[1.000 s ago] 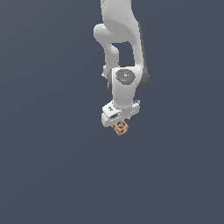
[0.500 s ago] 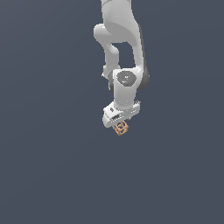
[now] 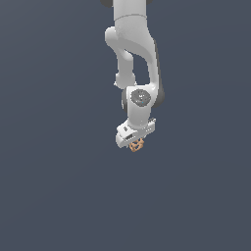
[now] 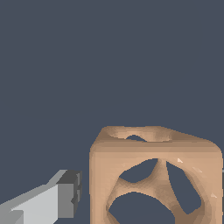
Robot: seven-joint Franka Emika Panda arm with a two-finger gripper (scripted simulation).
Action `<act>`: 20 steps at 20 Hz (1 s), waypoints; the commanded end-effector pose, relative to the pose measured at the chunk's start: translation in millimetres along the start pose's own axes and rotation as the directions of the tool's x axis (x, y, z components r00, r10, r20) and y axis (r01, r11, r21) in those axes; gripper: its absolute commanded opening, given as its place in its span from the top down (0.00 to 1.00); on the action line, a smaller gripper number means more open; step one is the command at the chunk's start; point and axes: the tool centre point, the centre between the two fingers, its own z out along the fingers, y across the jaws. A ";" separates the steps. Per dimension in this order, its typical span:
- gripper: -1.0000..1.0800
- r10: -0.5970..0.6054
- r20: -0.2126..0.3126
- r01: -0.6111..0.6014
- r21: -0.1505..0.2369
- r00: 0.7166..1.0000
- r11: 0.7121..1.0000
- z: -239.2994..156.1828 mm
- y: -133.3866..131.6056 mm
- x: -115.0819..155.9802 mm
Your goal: Pick up the object and move it to a goal position.
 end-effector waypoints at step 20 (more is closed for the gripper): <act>1.00 0.000 -0.002 0.000 -0.001 1.000 1.000 -4.4 -1.5 1.2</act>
